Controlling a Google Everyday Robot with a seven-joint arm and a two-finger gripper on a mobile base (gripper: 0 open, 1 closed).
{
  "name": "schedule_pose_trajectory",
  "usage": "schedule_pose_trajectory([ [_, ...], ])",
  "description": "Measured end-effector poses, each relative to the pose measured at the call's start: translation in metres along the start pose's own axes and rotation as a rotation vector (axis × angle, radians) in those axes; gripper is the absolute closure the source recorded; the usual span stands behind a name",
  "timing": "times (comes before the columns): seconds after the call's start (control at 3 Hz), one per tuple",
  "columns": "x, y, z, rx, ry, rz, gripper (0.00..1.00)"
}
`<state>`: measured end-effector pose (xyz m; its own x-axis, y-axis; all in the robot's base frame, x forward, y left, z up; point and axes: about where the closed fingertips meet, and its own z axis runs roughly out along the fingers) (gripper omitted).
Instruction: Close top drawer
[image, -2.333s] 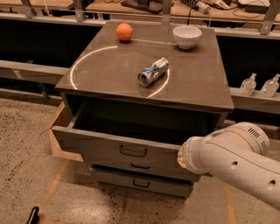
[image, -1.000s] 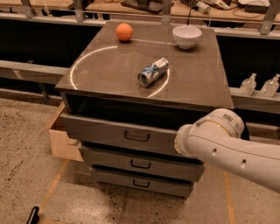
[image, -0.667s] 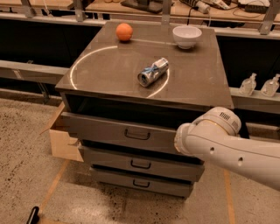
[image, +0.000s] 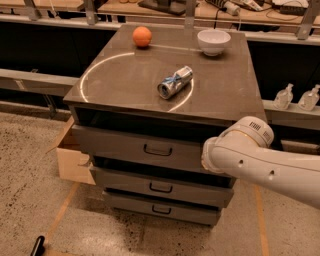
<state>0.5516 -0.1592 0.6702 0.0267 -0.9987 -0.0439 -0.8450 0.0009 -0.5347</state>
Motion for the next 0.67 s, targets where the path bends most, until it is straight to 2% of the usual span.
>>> schedule_pose_trajectory([
  [0.33,0.013,0.015,-0.017,-0.046,0.0,0.014,1.0],
  [0.67,0.029,0.043,-0.051,-0.105,-0.025,0.039,1.0],
])
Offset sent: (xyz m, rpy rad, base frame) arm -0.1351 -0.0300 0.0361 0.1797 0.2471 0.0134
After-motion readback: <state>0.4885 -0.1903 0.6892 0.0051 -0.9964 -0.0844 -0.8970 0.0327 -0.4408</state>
